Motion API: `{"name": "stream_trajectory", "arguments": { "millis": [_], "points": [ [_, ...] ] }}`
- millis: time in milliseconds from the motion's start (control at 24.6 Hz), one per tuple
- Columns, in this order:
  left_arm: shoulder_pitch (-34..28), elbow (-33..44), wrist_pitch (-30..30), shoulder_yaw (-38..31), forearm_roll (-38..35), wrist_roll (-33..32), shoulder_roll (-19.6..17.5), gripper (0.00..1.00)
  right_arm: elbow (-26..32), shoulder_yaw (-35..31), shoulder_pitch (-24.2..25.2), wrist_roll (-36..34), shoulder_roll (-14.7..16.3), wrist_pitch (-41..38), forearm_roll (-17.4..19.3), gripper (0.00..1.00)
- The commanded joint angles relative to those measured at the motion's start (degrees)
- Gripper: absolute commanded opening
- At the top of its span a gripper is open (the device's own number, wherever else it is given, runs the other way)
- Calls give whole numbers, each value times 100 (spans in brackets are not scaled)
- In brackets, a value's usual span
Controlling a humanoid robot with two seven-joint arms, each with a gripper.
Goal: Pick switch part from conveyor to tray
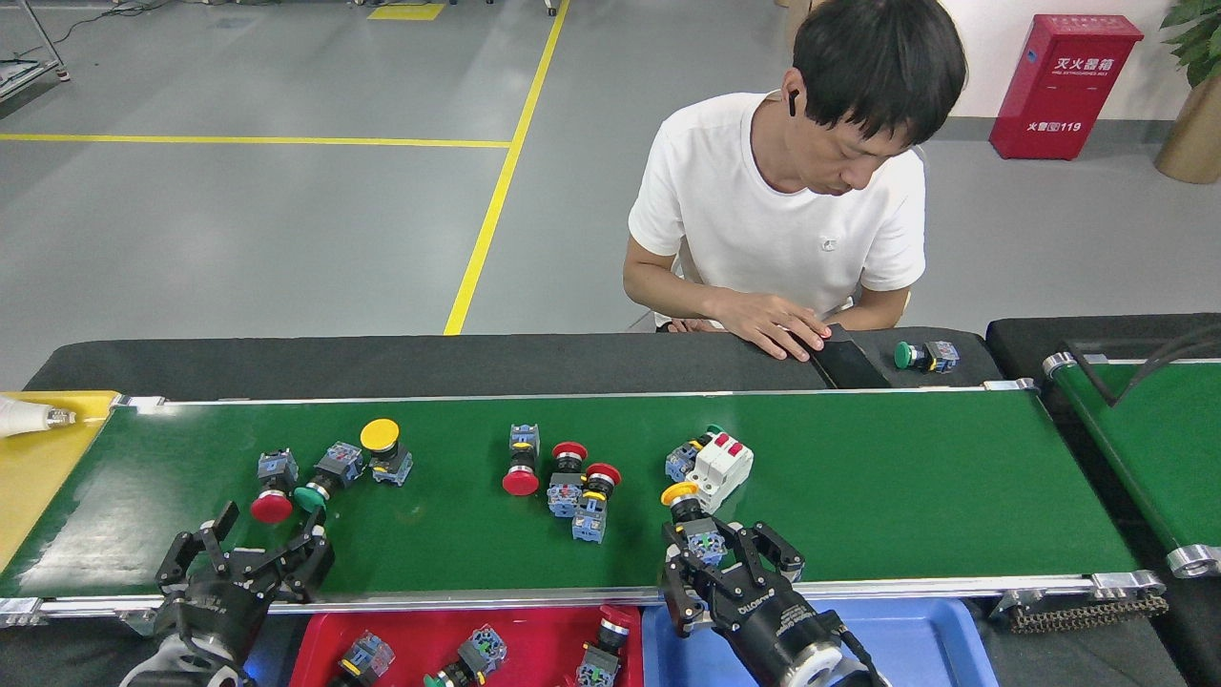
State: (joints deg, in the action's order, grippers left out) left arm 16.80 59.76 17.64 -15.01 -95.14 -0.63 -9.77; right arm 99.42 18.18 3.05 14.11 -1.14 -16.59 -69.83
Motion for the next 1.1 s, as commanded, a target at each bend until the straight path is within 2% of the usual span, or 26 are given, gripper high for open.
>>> {"name": "stream_trajectory", "arguments": {
  "millis": [0,41,81,122,162,284,325,446,568,690,893,974,1055],
  "points": [
    [500,-545,-261,139,-5,115,-192,100,95,160,11,57,-53,-599,23,12],
    [746,-905,-296,253,-5,212,-280,97,87,432,20,127,-61,-670,14,18],
    [940,-1230,-296,359,-5,282,-376,87,69,714,20,241,-70,-670,23,36],
    [1063,-1485,-287,420,4,318,-473,79,-1,898,20,417,-105,-661,31,73],
    [1124,-1670,-234,455,39,379,-570,64,-98,1012,20,593,-184,-626,31,99],
    [1150,-1828,73,438,66,555,-693,14,-283,1039,11,725,-431,-573,40,98],
    [1151,-1837,143,403,74,555,-693,9,-291,1030,2,725,-439,-573,40,98],
    [1098,-1784,249,367,329,564,-675,6,-283,995,-42,725,-448,-555,49,98],
    [746,-1397,284,359,822,581,-702,6,-133,362,-86,698,-536,-151,49,98],
    [-36,-351,293,324,1085,581,-719,6,-45,-306,-270,505,-615,350,49,98],
    [-1978,2039,302,-107,1199,581,-535,7,-72,-1484,-340,-101,-536,772,23,98],
    [-2795,3031,346,-72,1191,590,-298,8,-80,-1931,-288,-400,-378,772,23,98],
    [-3341,3648,513,-10,1112,590,-148,9,-80,-2301,-182,-620,-105,763,31,98]
  ]
}}
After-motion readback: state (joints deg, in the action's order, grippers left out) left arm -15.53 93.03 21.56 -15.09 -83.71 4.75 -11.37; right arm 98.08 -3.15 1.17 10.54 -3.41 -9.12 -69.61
